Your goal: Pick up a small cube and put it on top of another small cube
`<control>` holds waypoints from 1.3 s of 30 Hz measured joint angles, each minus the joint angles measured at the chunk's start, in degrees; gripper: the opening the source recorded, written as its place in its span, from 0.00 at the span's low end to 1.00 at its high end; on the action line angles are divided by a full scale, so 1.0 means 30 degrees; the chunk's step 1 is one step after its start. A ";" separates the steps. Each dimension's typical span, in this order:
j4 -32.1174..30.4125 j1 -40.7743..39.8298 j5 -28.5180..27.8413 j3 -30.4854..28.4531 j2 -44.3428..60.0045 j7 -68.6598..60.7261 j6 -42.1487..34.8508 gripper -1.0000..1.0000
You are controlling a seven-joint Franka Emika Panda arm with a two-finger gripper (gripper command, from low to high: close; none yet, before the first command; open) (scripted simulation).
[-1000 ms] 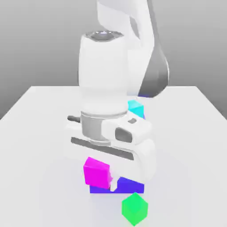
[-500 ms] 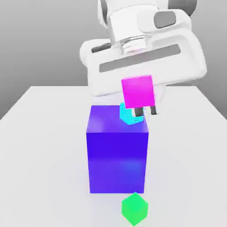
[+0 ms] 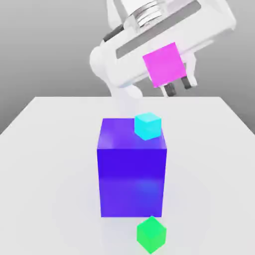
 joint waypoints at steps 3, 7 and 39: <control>-0.0009 0.0324 0.0849 -0.0453 0.0234 -0.0512 -0.0374 0.00; -0.0033 0.0706 0.1802 -0.0985 0.0777 -0.1075 -0.0841 0.00; -0.1252 0.2360 -0.0075 -0.1630 0.8053 0.0669 -0.0202 0.00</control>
